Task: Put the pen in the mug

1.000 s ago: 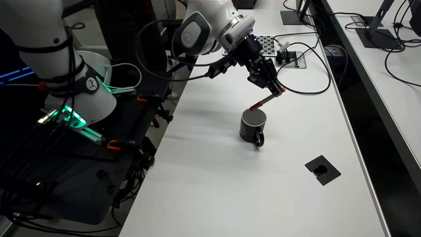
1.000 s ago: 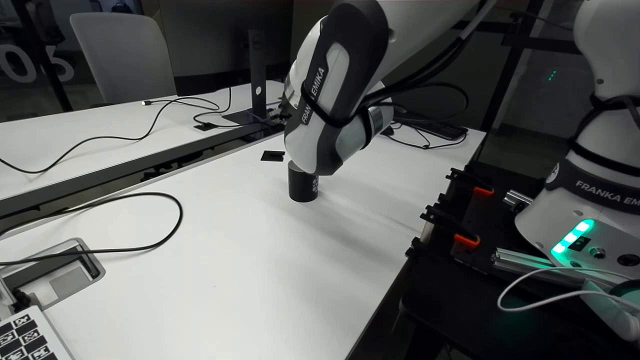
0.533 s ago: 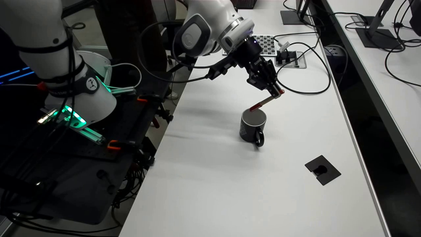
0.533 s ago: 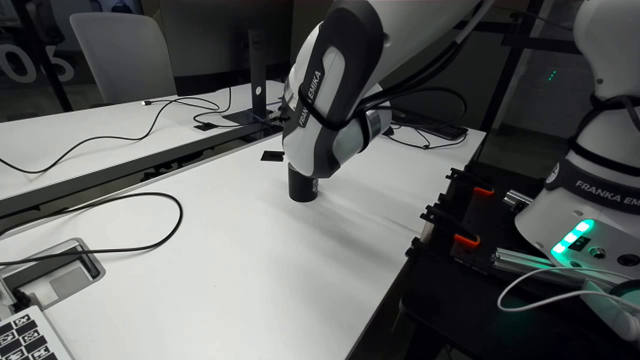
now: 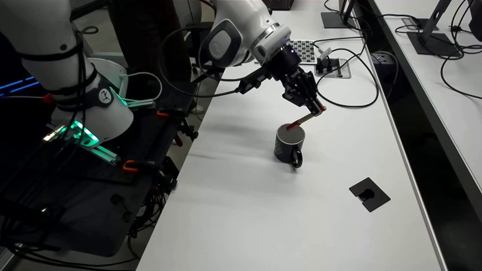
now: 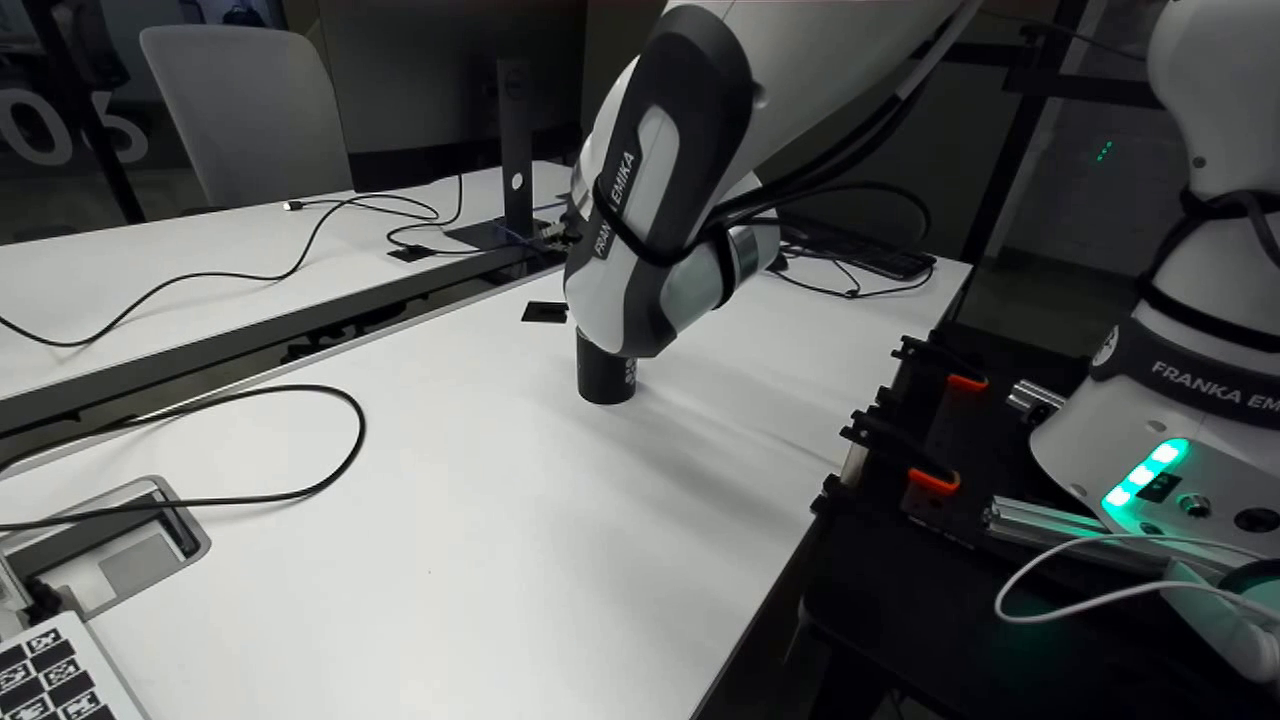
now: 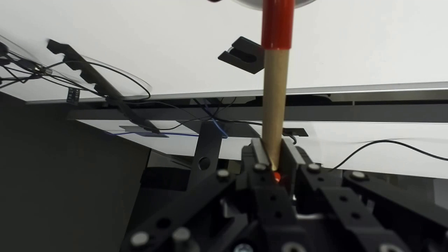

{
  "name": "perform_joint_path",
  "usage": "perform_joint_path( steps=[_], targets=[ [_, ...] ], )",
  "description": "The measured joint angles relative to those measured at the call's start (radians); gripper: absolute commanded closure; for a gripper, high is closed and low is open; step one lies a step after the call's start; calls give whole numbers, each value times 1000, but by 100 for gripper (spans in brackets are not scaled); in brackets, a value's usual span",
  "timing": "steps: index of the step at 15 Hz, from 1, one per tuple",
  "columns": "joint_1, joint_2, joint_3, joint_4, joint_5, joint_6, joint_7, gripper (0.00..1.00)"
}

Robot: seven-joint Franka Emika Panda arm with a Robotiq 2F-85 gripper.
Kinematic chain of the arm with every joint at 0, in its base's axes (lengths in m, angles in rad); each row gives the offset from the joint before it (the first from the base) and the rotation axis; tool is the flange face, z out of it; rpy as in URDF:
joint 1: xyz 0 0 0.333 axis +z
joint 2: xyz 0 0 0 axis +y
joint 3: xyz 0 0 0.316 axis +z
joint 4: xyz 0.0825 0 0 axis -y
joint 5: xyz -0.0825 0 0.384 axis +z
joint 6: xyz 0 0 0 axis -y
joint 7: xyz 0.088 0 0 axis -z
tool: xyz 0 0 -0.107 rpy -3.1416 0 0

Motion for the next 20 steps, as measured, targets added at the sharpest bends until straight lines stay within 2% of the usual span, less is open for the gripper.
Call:
perform_joint_path(
  steps=[8, 15, 20],
  targets=[
    [-8, 0, 5, 2, 9, 0, 0, 2],
    [-11, -10, 20, 6, -11, 0, -17, 0],
    [-53, -131, 78, -27, -198, -12, -114, 0]
  ],
)
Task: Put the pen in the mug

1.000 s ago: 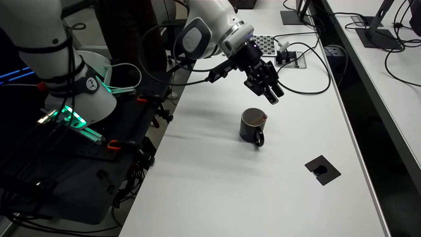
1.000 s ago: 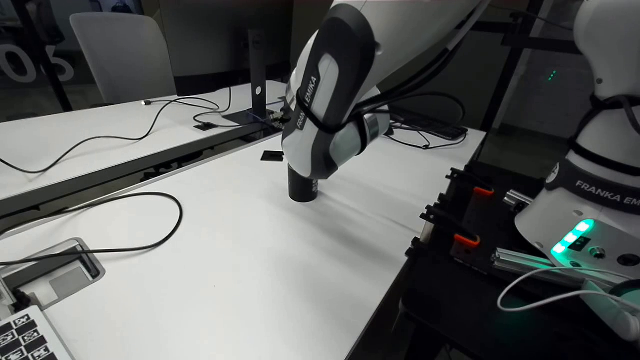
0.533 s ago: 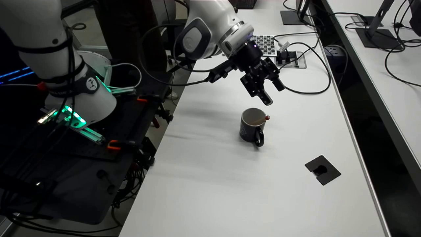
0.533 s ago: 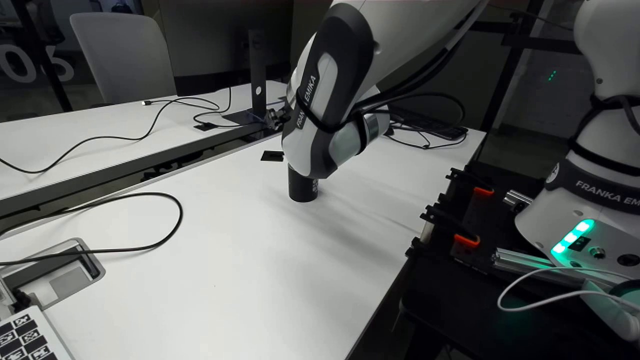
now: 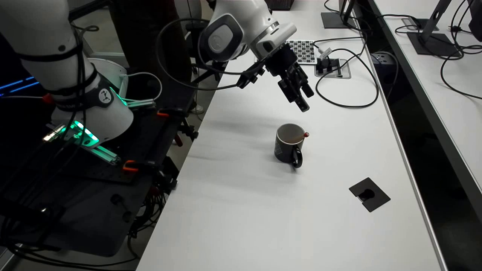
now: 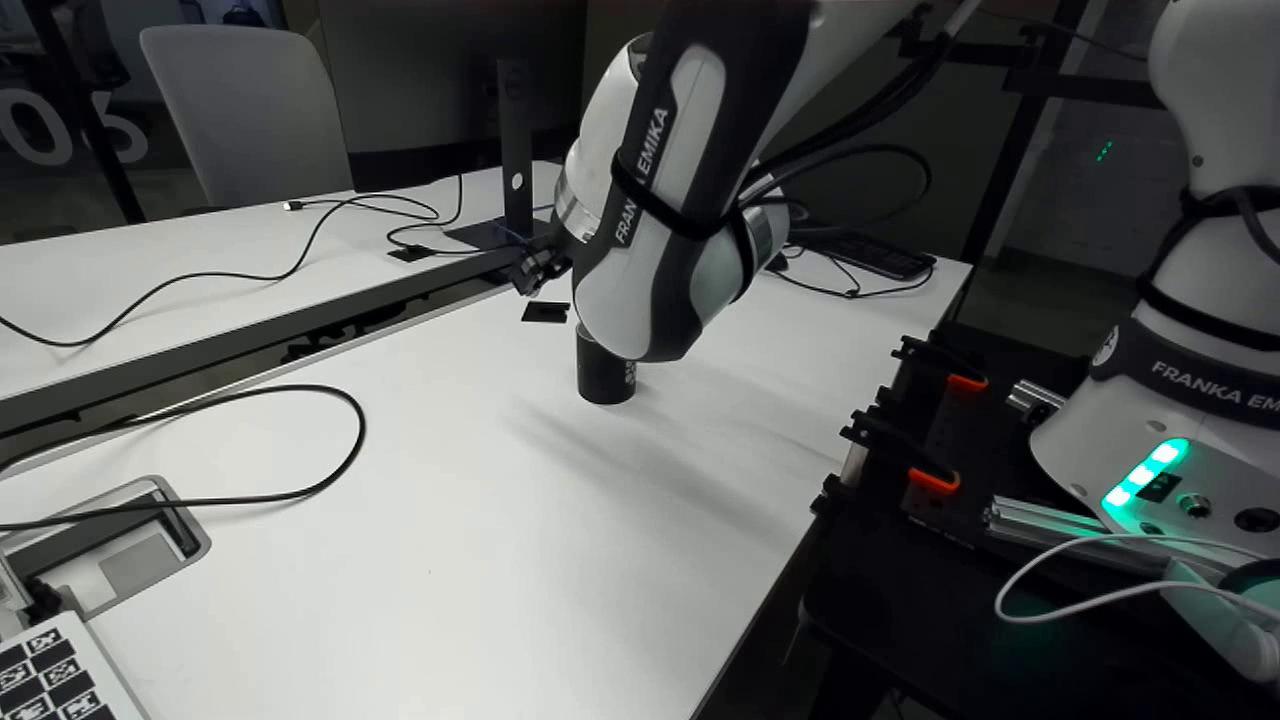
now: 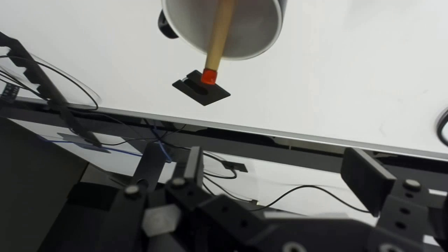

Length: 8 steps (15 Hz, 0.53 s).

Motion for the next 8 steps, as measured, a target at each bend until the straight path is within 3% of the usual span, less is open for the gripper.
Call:
perform_joint_path(
  steps=[8],
  targets=[
    [-57, -292, 2, -121, -369, -48, -177, 0]
  ],
)
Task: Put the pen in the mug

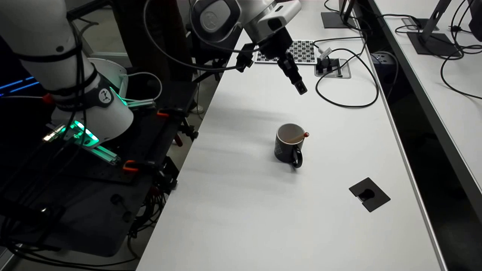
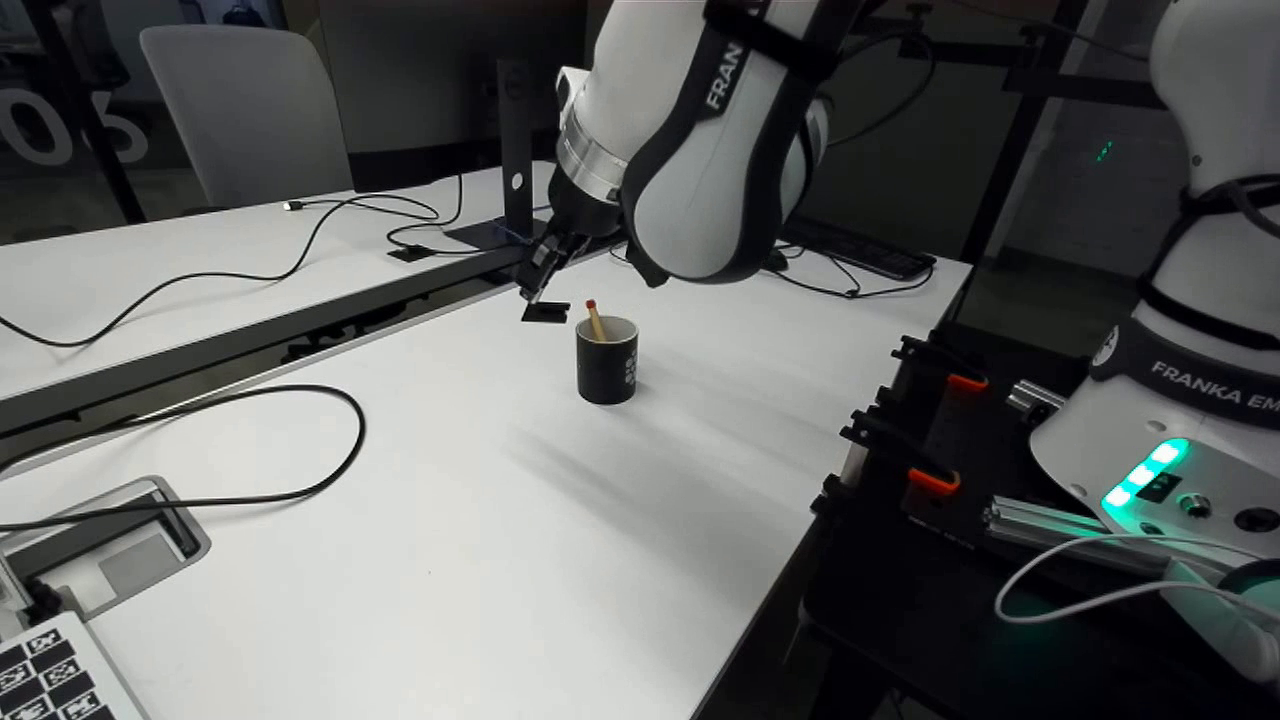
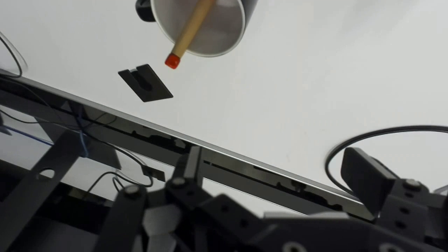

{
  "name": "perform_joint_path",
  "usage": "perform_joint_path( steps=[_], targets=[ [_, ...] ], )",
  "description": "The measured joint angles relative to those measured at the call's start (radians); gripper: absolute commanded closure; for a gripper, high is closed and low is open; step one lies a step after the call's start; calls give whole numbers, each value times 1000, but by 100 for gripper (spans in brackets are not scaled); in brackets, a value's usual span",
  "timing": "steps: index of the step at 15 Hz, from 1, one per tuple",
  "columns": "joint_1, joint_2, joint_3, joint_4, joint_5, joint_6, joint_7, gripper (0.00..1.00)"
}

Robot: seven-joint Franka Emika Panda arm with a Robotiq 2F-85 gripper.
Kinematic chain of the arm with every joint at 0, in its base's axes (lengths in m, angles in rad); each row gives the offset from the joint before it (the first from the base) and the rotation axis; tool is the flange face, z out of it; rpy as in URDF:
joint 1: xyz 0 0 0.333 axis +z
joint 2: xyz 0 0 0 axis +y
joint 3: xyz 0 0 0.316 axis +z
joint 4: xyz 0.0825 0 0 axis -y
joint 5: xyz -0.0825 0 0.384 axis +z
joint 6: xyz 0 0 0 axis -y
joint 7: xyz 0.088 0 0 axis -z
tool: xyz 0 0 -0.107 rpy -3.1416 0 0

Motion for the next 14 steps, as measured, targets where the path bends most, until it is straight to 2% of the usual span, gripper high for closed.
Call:
perform_joint_path(
  steps=[4, 7, 14],
  targets=[
    [-50, -151, 19, -57, -170, -18, -108, 0],
    [-73, -228, 20, -93, -247, -43, -169, 0],
    [-60, -259, -13, -121, -264, -41, -221, 0]
  ],
)
